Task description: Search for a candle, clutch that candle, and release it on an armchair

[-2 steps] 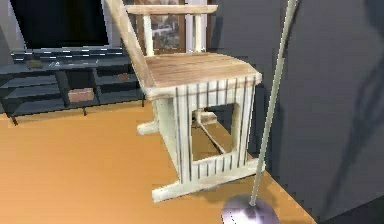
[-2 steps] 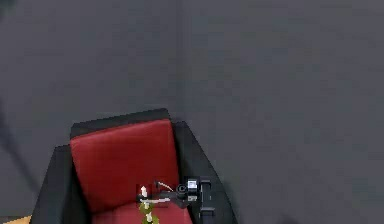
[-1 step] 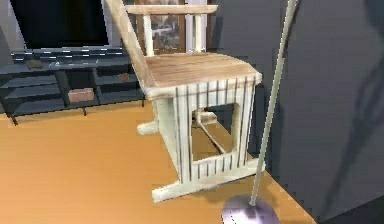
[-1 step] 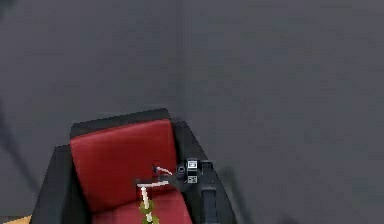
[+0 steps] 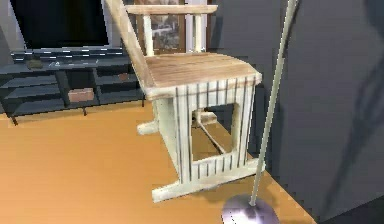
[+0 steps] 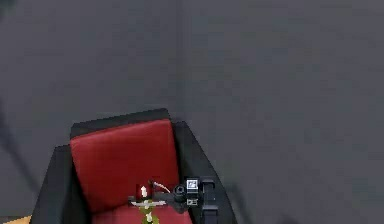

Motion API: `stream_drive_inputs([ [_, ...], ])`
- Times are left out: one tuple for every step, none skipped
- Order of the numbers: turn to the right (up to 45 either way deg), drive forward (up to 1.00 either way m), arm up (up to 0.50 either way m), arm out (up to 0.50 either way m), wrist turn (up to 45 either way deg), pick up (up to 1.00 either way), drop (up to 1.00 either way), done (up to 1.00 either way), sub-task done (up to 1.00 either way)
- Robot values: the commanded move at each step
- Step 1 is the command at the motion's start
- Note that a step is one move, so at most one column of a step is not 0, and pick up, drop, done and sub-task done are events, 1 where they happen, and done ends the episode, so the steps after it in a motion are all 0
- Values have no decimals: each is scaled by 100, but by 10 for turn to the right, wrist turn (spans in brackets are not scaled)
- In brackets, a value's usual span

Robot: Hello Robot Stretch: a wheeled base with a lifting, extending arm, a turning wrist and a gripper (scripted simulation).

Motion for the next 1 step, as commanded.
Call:
stream_drive_inputs([
  [0,0,0,0,0,0,0,100,0],
])
